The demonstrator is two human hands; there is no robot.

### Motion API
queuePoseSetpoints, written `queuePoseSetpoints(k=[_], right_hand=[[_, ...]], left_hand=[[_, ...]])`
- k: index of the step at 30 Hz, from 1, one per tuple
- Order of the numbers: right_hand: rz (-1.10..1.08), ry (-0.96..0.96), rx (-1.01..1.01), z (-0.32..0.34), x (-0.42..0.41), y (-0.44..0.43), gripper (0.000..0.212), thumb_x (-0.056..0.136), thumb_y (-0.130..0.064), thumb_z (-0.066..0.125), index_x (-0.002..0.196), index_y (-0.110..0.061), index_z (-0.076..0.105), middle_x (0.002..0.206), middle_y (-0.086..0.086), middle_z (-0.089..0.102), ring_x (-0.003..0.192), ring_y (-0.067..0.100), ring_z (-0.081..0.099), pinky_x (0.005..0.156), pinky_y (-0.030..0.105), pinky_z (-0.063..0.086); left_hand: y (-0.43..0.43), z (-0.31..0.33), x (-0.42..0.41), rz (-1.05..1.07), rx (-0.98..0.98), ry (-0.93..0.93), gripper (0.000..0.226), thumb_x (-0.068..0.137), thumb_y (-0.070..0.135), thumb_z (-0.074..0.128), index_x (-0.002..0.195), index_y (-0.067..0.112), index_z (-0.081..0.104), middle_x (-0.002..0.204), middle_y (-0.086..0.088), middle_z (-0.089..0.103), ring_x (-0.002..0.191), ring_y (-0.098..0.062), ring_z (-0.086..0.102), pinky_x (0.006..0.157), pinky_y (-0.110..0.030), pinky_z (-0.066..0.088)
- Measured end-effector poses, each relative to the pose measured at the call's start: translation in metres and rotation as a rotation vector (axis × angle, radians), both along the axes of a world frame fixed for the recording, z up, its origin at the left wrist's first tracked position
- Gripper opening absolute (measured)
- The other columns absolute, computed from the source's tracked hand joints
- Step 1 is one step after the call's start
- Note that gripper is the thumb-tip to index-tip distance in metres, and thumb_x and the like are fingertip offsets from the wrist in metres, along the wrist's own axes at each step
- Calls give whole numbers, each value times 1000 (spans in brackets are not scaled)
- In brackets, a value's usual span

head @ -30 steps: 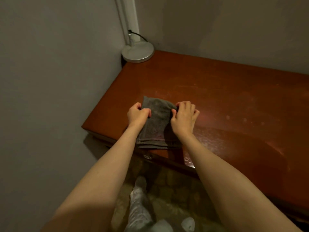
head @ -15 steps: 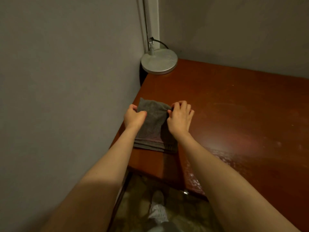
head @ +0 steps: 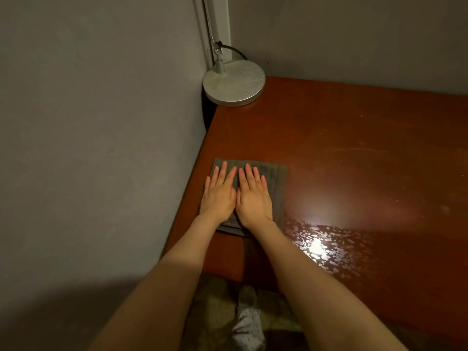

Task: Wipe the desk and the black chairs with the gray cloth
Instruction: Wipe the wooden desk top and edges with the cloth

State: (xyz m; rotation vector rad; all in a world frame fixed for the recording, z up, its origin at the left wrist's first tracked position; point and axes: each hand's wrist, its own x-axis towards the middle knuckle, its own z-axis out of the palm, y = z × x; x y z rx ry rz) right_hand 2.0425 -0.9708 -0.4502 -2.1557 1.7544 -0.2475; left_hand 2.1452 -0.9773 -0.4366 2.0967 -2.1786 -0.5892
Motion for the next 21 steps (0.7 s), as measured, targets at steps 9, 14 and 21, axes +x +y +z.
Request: queuePoseSetpoints(k=[9, 14, 21], right_hand=[[8, -25, 9, 0, -21, -3, 51, 103, -29, 22, 151, -15, 9, 158, 6, -1, 145, 21, -8, 111, 31, -18], [-4, -15, 13, 1, -58, -1, 51, 103, -30, 22, 151, -17, 9, 159, 4, 0, 146, 20, -7, 114, 33, -14], [-28, -23, 13, 4, -119, 7, 50, 103, -29, 22, 151, -18, 11, 159, 3, 1, 146, 19, -7, 113, 31, -14]], left_hand=[[0, -8, -20, 25, -10, -75, 52, 103, 28, 20, 150, 22, 0, 157, -2, -11, 145, -17, -10, 116, -34, -5], [3, -6, -56, 26, -3, -73, 52, 103, 29, 19, 150, 22, -3, 157, -2, -13, 145, -17, -12, 116, -33, -7], [8, -4, -119, 6, 6, -93, 52, 103, 29, 17, 150, 22, -4, 157, -2, -13, 145, -17, -12, 116, -34, -7]])
